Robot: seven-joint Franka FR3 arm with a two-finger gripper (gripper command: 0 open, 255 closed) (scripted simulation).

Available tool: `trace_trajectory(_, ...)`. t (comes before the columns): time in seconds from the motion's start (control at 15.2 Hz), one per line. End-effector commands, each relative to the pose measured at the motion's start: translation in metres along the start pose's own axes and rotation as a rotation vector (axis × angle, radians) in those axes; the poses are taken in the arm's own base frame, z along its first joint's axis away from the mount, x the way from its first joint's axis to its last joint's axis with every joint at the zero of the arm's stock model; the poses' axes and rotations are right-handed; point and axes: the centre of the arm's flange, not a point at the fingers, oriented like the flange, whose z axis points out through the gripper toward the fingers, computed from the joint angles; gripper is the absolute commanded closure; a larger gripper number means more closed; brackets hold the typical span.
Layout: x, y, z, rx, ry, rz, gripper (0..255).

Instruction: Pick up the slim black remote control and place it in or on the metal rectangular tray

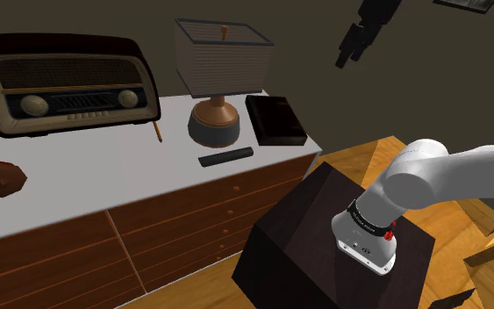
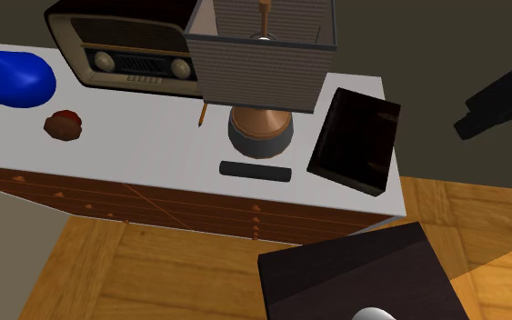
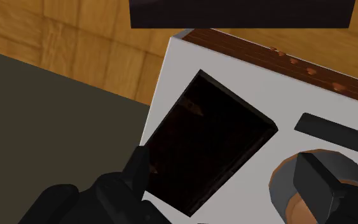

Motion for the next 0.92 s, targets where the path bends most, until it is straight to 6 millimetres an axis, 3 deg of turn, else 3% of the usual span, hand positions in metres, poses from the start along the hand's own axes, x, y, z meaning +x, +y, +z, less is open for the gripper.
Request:
trace_trajectory(0.0,0.000,0.000,0.000,0.000,0.000,0.000,0)
trace_trajectory(0.4,0.042,-0.028,0.061,0.015,-0.004,-0.252,0)
trace_trajectory(0.86,0.081,-0.073,0.131,0.032,-0.008,-0.546,0)
